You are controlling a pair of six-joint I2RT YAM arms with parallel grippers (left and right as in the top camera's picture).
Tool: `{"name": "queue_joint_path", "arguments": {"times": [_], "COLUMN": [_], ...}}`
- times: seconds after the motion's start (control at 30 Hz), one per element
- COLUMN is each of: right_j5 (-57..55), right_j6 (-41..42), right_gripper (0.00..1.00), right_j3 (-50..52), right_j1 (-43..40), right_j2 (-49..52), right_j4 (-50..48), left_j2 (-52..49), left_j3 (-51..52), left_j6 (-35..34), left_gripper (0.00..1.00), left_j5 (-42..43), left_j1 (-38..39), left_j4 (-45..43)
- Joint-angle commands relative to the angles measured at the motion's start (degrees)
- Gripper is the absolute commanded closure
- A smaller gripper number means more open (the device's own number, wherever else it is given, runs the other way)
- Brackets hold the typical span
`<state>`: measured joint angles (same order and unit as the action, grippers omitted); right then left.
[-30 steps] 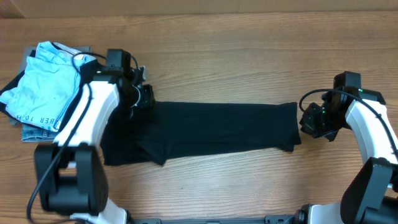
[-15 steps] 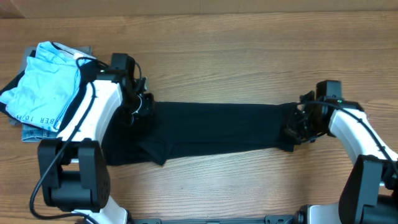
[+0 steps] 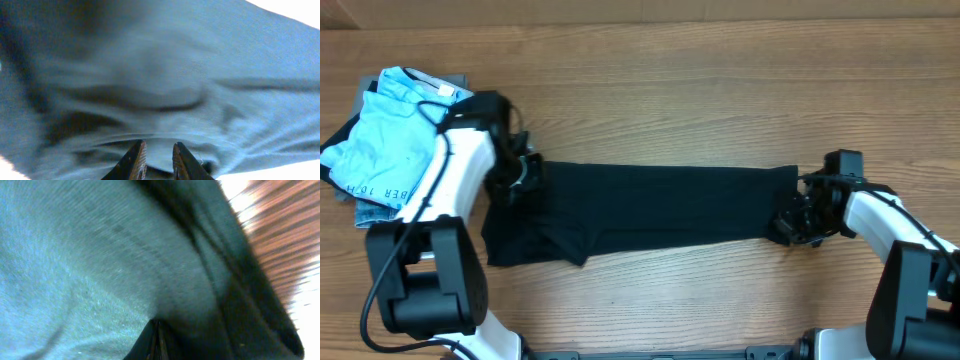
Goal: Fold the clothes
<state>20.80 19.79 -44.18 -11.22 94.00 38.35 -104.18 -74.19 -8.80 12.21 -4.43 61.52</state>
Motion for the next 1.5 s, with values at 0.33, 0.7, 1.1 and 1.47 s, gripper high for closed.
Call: {"name": "queue_joint_path", "arguments": {"times": [0.33, 0.7, 1.1, 1.47], "right_j5": [-10.3, -10.0, -8.5, -8.2], "right_j6": [1.3, 1.1, 1.1, 1.1], "right_gripper": [0.96, 0.93, 0.83, 0.78], "right_j3": [-1.3, -1.3, -1.3, -1.3], "right_j1": [-17.9, -17.9, -17.4, -16.4], "right_j2": [3.5, 3.5, 3.5, 3.5], "right_j4": [-2.6, -3.6, -3.7, -3.8], "left_j2": [0.6, 0.6, 0.6, 0.6], "left_j3": [0.4, 0.4, 0.4, 0.4], "left_j6": [1.1, 6.6, 6.8, 4.4], "left_gripper": [0.75, 0.67, 0.54, 0.48], "left_j5": [4.3, -0.6, -13.4, -28.2], "left_j1": [-8.0, 5.3, 31.5, 49.5], "left_j4": [1.6, 10.3, 6.0, 1.2]}}
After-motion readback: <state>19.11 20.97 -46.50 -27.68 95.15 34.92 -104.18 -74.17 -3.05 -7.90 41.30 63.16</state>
